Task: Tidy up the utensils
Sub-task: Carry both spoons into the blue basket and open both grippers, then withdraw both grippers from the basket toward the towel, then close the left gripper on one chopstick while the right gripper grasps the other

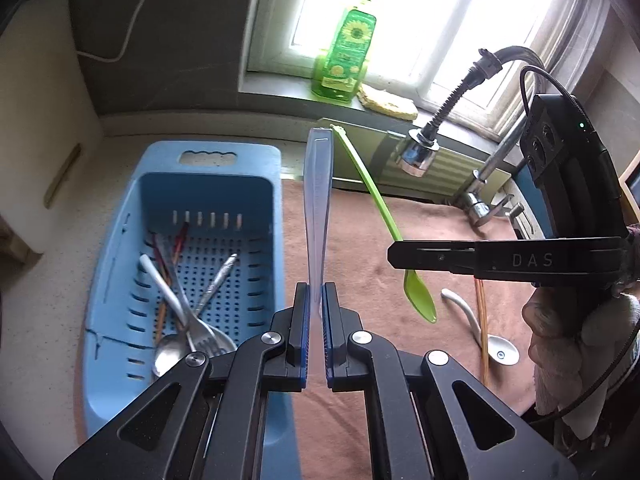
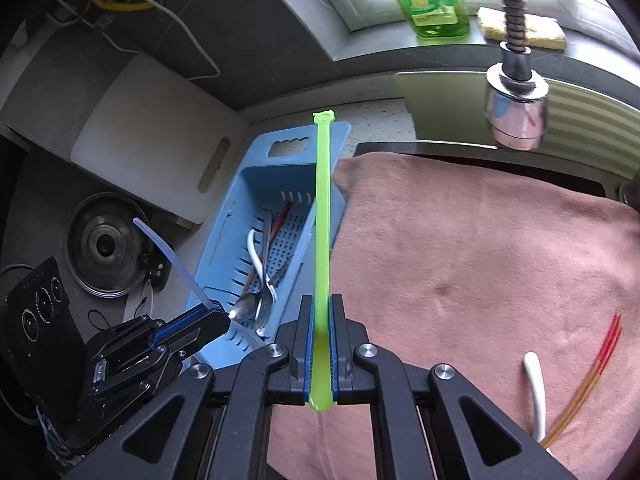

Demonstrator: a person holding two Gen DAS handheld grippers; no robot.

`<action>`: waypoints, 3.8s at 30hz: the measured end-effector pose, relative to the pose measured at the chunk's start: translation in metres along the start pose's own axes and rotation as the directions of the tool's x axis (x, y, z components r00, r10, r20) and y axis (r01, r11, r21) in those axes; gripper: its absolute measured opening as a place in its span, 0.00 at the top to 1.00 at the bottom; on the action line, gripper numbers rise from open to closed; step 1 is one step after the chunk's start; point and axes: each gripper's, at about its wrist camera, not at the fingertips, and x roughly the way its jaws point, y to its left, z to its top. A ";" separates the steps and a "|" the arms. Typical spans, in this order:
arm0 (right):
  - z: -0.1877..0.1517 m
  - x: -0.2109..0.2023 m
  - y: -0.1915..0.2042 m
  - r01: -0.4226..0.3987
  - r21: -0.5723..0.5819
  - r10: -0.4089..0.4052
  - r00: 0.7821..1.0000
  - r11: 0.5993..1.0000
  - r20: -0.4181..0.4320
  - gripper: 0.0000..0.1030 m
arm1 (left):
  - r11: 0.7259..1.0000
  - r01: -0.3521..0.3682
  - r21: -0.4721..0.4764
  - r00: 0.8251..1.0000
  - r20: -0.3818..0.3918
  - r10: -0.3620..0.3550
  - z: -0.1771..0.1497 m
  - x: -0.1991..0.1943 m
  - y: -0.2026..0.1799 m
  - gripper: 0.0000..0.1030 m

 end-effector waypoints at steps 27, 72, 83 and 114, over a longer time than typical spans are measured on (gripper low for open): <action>-0.001 0.100 0.072 -0.015 -0.015 0.014 0.998 1.000 -0.067 0.59 | 0.985 -0.084 -0.149 0.987 -0.150 0.061 -0.025 0.031 0.100 0.79; -0.063 -0.115 -0.153 0.111 0.062 -0.115 0.991 0.992 0.072 0.59 | 0.989 0.143 0.039 0.974 -0.184 -0.133 -0.065 0.059 -0.150 0.79; -0.080 -0.098 -0.205 0.049 0.199 -0.046 0.999 0.979 -0.019 0.61 | 0.967 0.233 0.100 0.931 -0.311 -0.193 -0.079 0.093 -0.199 0.79; -0.098 -0.048 -0.231 0.022 0.351 0.027 0.991 0.936 -0.134 0.86 | 0.957 0.184 0.224 0.905 -0.419 -0.076 -0.086 0.141 -0.219 0.80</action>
